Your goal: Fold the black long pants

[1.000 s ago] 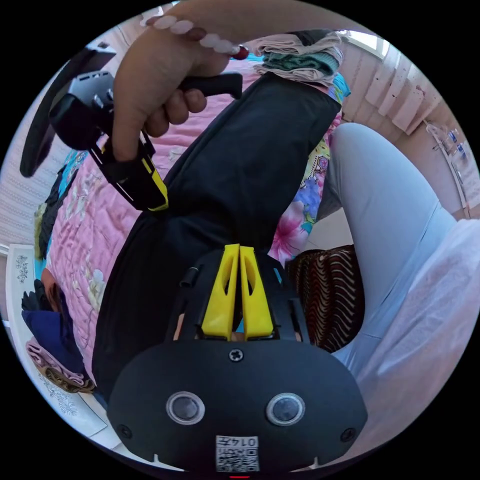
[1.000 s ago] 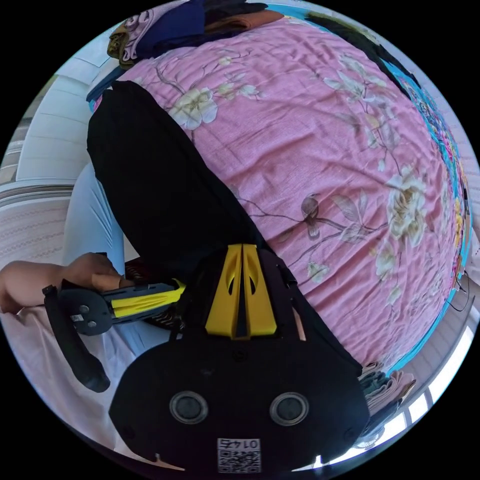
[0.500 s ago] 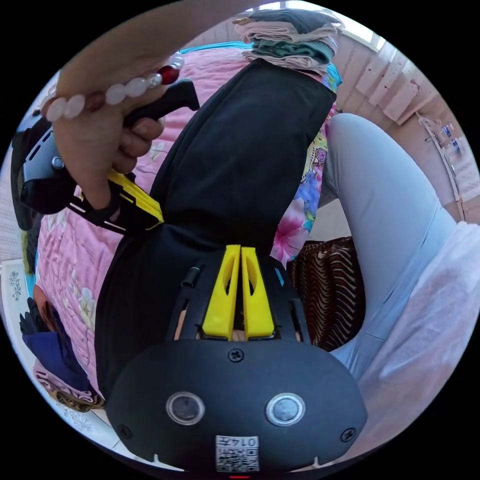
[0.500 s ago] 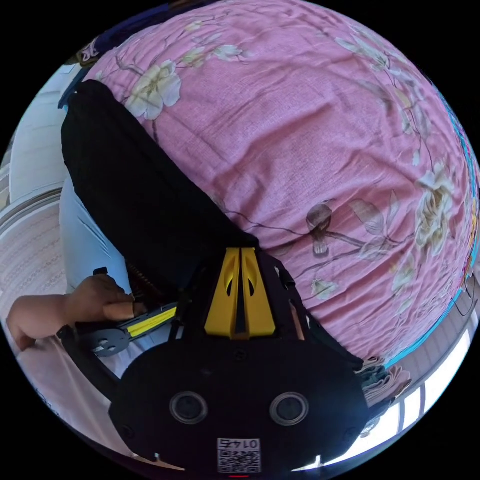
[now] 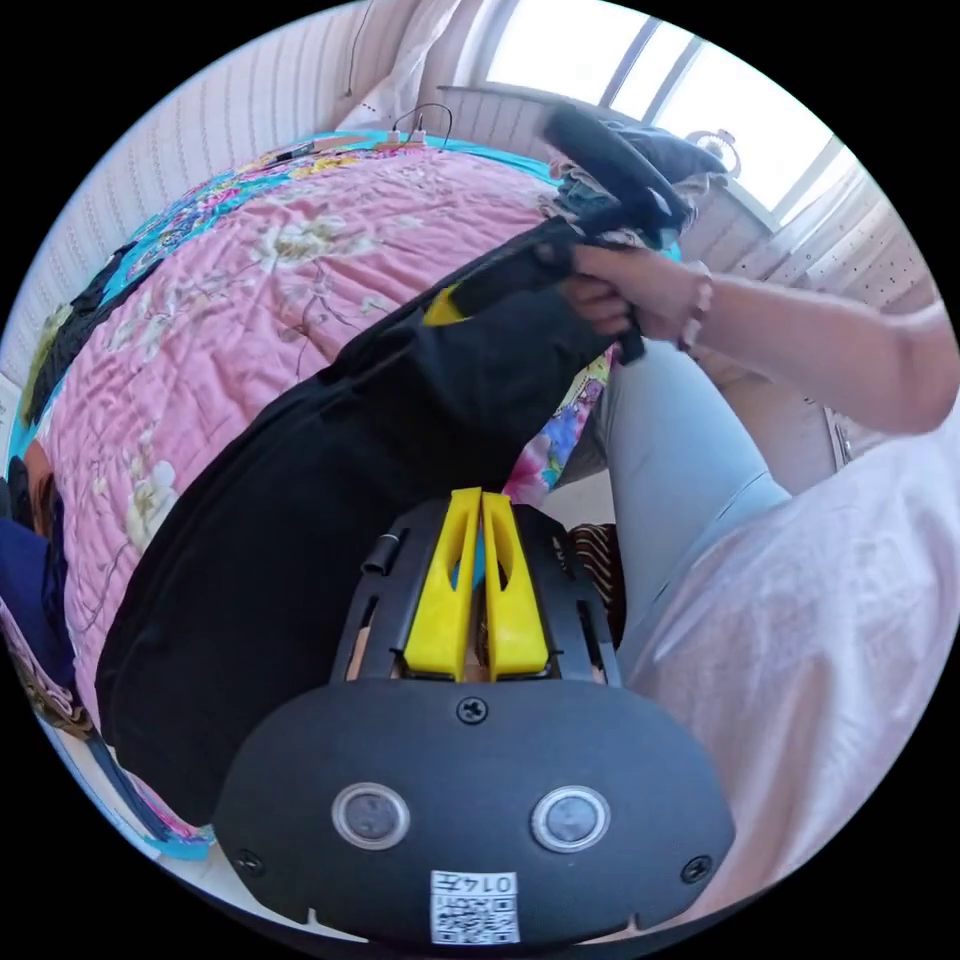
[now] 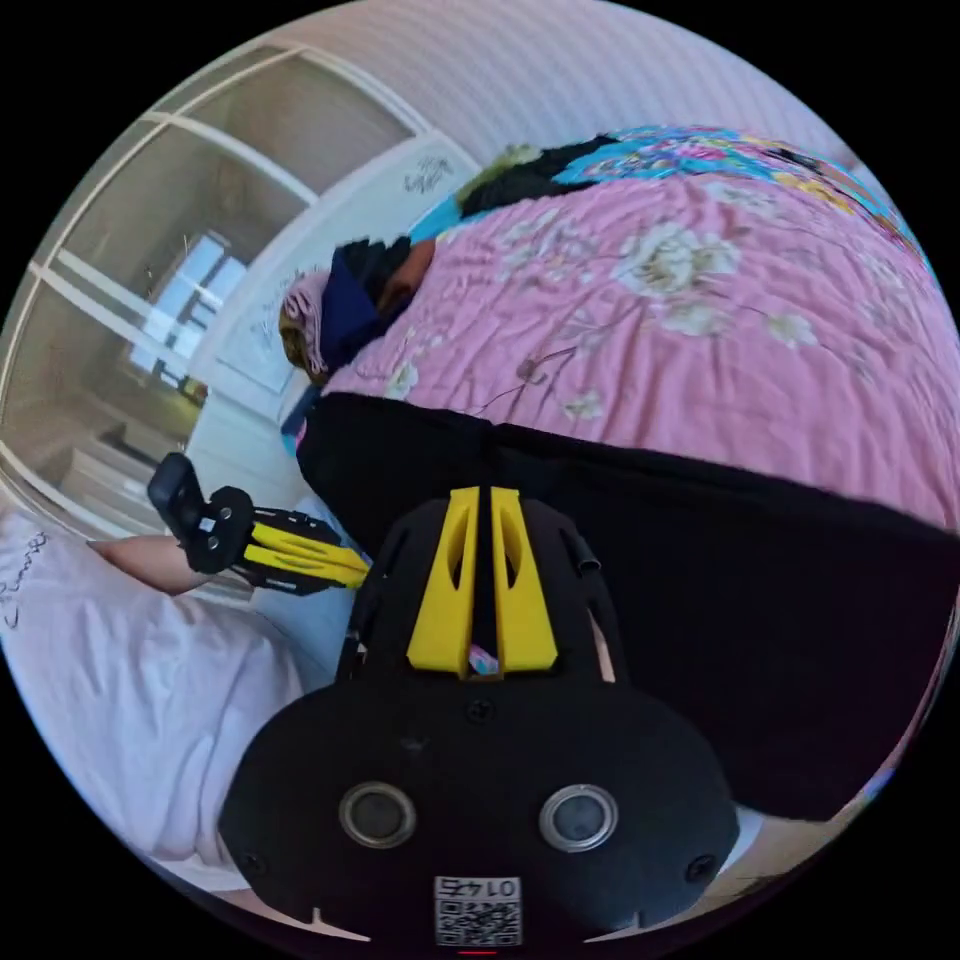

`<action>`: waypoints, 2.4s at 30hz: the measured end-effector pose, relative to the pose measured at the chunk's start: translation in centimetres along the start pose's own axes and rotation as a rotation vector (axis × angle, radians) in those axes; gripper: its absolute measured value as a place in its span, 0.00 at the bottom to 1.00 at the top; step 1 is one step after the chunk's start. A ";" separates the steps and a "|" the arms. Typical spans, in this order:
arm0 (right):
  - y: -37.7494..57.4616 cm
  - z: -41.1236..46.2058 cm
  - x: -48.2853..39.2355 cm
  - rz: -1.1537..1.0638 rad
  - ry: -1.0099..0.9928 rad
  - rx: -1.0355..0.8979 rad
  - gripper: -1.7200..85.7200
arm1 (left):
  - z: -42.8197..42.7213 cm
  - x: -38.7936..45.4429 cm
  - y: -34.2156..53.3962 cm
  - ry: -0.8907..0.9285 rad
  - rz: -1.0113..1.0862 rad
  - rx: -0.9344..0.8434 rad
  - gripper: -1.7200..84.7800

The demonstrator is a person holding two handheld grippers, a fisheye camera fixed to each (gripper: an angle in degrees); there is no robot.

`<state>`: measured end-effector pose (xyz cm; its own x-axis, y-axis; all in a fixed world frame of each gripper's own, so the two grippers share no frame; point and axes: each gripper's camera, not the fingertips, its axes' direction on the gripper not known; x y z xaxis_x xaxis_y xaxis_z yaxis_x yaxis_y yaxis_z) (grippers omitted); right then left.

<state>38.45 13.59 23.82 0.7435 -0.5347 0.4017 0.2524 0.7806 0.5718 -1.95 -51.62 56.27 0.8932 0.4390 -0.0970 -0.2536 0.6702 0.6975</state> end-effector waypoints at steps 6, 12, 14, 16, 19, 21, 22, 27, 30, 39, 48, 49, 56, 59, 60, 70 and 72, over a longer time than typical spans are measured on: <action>16.1 -14.9 9.5 0.461 0.230 0.393 0.10 | 0.2 1.2 -7.3 -0.020 0.108 0.045 0.07; 25.9 -20.6 16.0 0.698 0.346 0.509 0.14 | 2.3 4.2 -18.7 0.037 0.243 0.050 0.11; 27.2 -21.5 17.4 0.722 0.364 0.533 0.16 | 3.3 5.1 -22.4 0.047 0.273 0.048 0.12; 27.9 -22.1 18.7 0.724 0.360 0.535 0.17 | 4.7 6.0 -26.0 0.043 0.306 0.017 0.13; 28.0 -22.7 20.2 0.678 0.332 0.519 0.17 | 6.8 6.4 -31.2 0.099 0.259 -0.027 0.13; 28.0 -22.9 21.0 0.669 0.349 0.487 0.15 | 7.9 6.1 -33.8 0.165 0.207 -0.020 0.13; 28.1 -22.9 21.3 0.678 0.350 0.469 0.15 | 8.2 6.2 -34.4 0.169 0.205 -0.019 0.13; 29.2 -23.2 22.3 0.666 0.371 0.389 0.12 | 10.1 8.1 -38.8 0.063 0.294 -0.043 0.15; 30.2 -23.3 21.7 0.625 0.410 0.391 0.12 | 10.9 8.2 -40.4 0.015 0.288 -0.017 0.16; 32.2 -22.9 19.6 0.534 0.501 0.390 0.09 | 12.1 8.3 -40.9 -0.010 0.337 -0.231 0.04; 34.9 -24.9 13.3 0.425 0.297 0.571 0.04 | -0.4 4.4 -34.9 0.087 0.303 -0.062 0.01; 34.8 -25.0 12.6 0.402 0.278 0.577 0.04 | -1.5 3.8 -34.3 0.096 0.301 -0.050 0.01; 29.4 -22.8 2.9 0.037 0.001 0.488 0.04 | -15.7 -6.1 -23.6 0.138 0.142 0.125 0.01; 25.6 -19.6 -2.3 -0.143 -0.098 0.387 0.04 | -21.6 -11.2 -17.3 0.139 0.038 0.192 0.01; 24.0 -17.9 -4.4 -0.205 -0.140 0.341 0.04 | -23.8 -13.3 -14.6 0.133 -0.011 0.220 0.01; 11.5 -0.4 -24.1 -0.659 -0.435 0.027 0.05 | -41.8 -29.6 9.8 -0.063 -0.314 0.491 0.02; 8.8 5.6 -30.2 -0.738 -0.483 -0.051 0.06 | -46.5 -33.9 17.7 -0.167 -0.427 0.534 0.04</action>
<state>14.72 34.76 20.74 0.0400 -0.9774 0.2075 0.6003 0.1895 0.7770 -54.04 -26.83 38.85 0.9300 0.0768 -0.3595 0.3106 0.3588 0.8802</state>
